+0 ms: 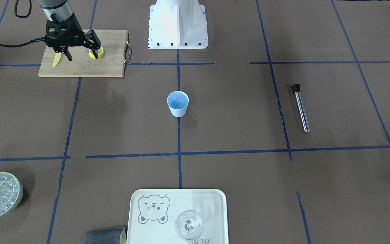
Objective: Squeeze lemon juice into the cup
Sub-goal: 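Move the right gripper down over the lemon slice on the cutting board, then close the right gripper on the lemon slice and lift it off the board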
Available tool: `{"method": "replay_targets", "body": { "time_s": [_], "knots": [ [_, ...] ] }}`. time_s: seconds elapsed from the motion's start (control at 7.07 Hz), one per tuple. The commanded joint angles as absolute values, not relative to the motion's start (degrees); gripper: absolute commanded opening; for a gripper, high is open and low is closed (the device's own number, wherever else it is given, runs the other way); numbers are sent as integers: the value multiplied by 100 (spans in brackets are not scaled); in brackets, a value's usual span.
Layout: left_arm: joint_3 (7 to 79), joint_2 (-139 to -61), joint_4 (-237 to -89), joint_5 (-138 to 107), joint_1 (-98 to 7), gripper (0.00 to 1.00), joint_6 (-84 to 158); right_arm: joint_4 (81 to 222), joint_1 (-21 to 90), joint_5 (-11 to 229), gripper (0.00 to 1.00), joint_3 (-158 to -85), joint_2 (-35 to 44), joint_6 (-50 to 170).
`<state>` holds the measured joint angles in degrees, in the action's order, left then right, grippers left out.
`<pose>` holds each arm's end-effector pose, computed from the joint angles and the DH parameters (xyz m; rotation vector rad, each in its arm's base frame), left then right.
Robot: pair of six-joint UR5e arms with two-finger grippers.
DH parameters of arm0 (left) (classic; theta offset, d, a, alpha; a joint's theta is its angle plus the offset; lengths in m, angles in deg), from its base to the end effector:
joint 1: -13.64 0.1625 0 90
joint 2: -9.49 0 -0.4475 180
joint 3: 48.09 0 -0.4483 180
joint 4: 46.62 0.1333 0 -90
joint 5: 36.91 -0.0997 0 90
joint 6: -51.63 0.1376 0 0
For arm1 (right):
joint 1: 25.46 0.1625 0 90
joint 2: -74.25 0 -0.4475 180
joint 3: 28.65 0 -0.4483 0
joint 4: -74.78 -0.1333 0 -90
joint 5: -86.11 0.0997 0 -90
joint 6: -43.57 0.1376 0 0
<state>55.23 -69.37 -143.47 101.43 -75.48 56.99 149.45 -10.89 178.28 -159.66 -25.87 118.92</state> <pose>-0.0232 -0.4747 0.6592 0.1811 0.8364 0.1687 -0.4269 -0.2433 0.3960 0.1688 -0.7895 -0.0166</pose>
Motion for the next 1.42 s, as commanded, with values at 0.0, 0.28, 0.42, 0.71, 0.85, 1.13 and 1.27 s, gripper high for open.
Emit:
{"method": "replay_targets", "body": {
  "time_s": [0.0, 0.28, 0.42, 0.71, 0.85, 1.13, 1.27],
  "knots": [
    [5527, -6935, -14348, 10143, -7548, 100, 5699, 14923, -2218, 16875, 100, -15961, -2691, 12668],
    [5527, -6926, -14348, 10143, -7548, 100, 5699, 14923, -2379, 16776, 100, -15926, -2848, 12671],
    [5527, -6926, -14348, 10143, -7548, 100, 5699, 14897, -2414, 16785, 100, -15917, -2875, 12680],
    [5536, -6926, -14348, 10143, -7548, 100, 5699, 14293, -2475, 16776, 100, -15707, -3093, 12680],
    [5536, -6917, -14348, 10143, -7548, 100, 5699, 14185, -2528, 16715, 100, -15689, -3173, 12689],
    [5536, -6908, -14348, 10143, -7548, 100, 5699, 14176, -2686, 16540, 100, -15645, -3174, 12733],
    [5536, -6908, -14348, 10143, -7548, 100, 5699, 14176, -2774, 16434, 100, -15610, -3157, 12724]
  ]
}}
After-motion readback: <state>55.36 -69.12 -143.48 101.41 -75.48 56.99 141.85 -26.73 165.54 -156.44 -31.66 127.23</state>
